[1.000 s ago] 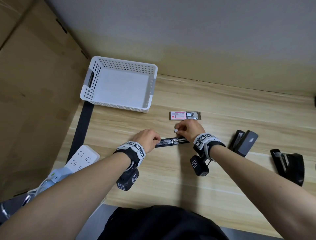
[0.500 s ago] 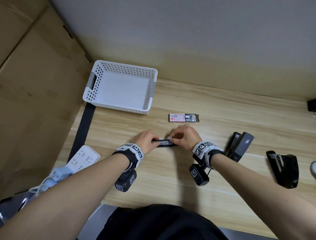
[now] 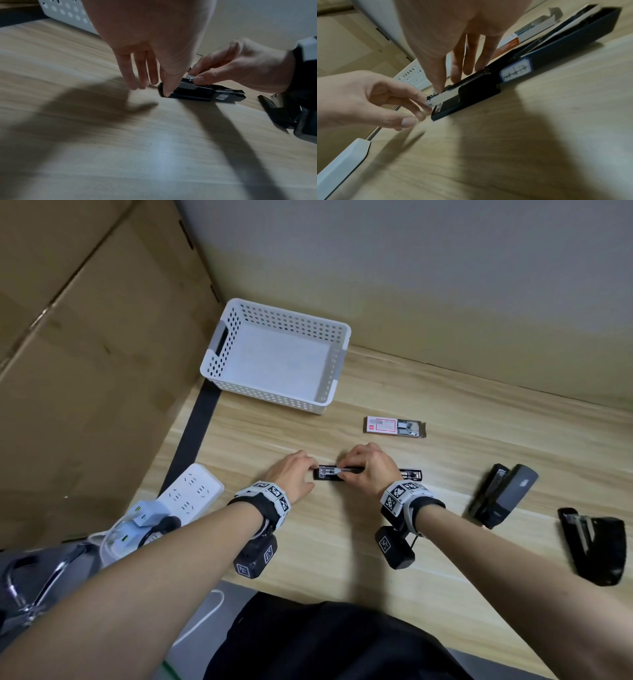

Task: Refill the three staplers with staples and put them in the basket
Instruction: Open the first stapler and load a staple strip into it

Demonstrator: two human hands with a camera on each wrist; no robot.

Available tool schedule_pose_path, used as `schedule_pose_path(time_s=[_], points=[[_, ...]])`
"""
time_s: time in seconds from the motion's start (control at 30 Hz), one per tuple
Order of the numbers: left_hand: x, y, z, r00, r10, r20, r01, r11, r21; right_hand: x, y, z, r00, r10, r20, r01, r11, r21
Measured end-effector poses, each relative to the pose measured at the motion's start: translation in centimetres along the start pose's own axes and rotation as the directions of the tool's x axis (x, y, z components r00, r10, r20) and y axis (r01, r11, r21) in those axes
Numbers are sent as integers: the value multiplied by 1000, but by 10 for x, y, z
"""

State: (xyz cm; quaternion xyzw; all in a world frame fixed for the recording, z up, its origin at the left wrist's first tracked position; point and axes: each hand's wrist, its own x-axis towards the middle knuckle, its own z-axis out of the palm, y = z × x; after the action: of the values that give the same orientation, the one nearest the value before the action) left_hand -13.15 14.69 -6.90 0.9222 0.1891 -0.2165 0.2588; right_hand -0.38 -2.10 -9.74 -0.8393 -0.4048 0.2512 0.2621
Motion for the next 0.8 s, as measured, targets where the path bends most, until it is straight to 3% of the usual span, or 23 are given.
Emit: schedule_pose_path(time_s=[0.37, 0.5, 0.6, 0.8], points=[[-3, -6, 9, 999, -20, -37, 16, 996, -92, 3, -13, 10, 1000, 14, -22, -15, 997, -80], [-2, -5, 9, 999, -17, -30, 14, 995, -97, 2, -14, 7, 999, 3, -37, -3, 1000, -17], [0, -4, 9, 999, -42, -29, 38, 992, -117, 1, -16, 3, 996, 70, -63, -70, 998, 9], [2, -2, 8, 996, -86, -1, 85, 987, -140, 4, -22, -3, 989, 148, 11, -143, 968, -208]])
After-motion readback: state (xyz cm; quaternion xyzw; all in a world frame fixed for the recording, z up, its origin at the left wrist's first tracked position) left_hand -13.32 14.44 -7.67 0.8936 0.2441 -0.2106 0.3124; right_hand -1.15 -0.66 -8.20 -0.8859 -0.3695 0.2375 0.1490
